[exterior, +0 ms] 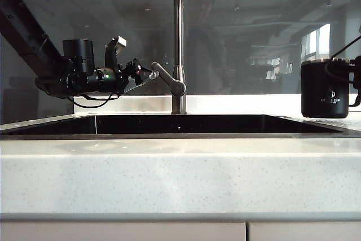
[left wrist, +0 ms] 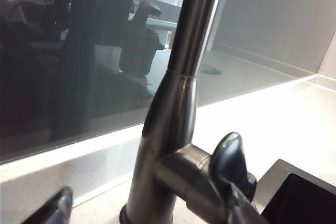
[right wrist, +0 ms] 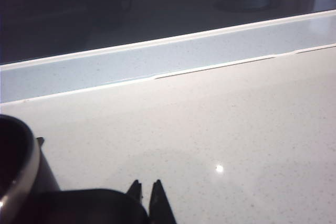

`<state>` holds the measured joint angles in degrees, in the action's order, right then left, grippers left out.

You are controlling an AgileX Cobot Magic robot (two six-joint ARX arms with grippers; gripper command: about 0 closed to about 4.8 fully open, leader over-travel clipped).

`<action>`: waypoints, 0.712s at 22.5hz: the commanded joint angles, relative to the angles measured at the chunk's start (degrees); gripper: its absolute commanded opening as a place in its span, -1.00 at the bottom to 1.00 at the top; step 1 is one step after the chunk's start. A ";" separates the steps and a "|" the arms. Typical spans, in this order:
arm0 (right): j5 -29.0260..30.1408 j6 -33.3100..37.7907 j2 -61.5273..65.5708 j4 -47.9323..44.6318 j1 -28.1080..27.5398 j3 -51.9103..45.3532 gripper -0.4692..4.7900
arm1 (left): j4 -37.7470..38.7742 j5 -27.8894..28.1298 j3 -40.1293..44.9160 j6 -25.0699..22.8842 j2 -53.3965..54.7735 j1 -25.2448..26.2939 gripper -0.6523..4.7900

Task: Pick up the mug next to the sink, go to the faucet to get some water, pour the water into the sink, and finally put the mug back to its place.

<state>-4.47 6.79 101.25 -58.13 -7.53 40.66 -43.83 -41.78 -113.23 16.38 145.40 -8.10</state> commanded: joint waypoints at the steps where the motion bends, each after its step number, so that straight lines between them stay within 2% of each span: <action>1: -0.07 0.28 1.86 -6.43 -0.04 0.22 -0.75 | -0.33 0.61 -0.15 0.11 -0.31 0.11 0.60; 11: 0.79 0.26 5.03 -11.26 -0.07 0.26 -0.72 | 0.07 0.61 -0.15 0.11 -0.31 0.11 0.60; 16: 3.13 -1.05 6.71 -13.31 -0.02 0.26 -0.72 | 0.09 0.59 -0.15 0.11 -0.31 0.11 0.60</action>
<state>-2.04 6.00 108.05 -70.08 -7.60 40.75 -43.66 -41.82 -113.27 16.38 145.40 -8.08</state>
